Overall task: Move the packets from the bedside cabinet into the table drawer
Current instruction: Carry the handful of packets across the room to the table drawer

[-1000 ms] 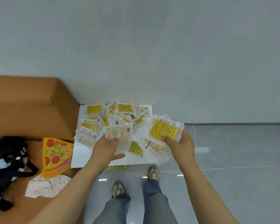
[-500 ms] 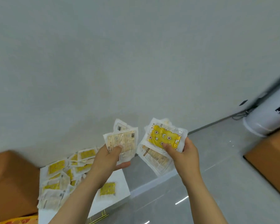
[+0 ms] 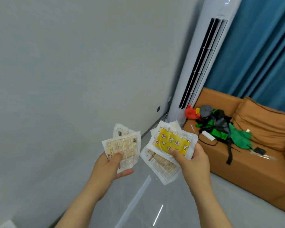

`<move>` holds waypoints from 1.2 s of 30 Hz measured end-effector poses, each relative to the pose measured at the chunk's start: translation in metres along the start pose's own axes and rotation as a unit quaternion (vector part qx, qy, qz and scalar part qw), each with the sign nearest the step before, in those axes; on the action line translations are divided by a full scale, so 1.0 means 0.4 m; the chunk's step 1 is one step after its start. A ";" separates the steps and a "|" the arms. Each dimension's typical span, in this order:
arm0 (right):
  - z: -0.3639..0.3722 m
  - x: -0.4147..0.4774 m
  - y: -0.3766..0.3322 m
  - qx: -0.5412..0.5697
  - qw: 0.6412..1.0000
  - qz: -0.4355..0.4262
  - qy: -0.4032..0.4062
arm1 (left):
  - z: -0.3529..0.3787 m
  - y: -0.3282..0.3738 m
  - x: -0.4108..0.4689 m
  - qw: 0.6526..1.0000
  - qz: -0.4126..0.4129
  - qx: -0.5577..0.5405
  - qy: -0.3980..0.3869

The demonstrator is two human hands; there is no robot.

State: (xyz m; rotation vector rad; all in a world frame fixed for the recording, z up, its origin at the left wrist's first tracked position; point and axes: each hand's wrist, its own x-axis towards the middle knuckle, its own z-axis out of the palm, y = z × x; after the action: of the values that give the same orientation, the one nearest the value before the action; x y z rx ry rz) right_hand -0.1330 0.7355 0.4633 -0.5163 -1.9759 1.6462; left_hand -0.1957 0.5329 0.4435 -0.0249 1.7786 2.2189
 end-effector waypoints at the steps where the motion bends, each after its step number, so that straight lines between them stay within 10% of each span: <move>1: -0.053 0.021 -0.001 0.002 1.000 -0.004 0.021 | 0.058 -0.001 0.015 1.000 0.000 0.000 -0.023; 20: -0.493 0.371 0.014 -0.001 0.950 -0.023 0.312 | 0.728 0.034 0.390 0.956 -0.002 0.030 -0.292; 36: -0.846 0.428 0.122 -0.025 0.839 0.015 0.543 | 1.285 -0.136 0.465 0.867 -0.090 0.059 -0.486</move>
State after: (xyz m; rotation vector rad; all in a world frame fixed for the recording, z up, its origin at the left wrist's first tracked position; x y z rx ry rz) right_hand -0.0665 1.1113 0.4847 -1.1762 -1.1250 0.9086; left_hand -0.2732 1.0759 0.4757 0.7762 1.2324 1.5090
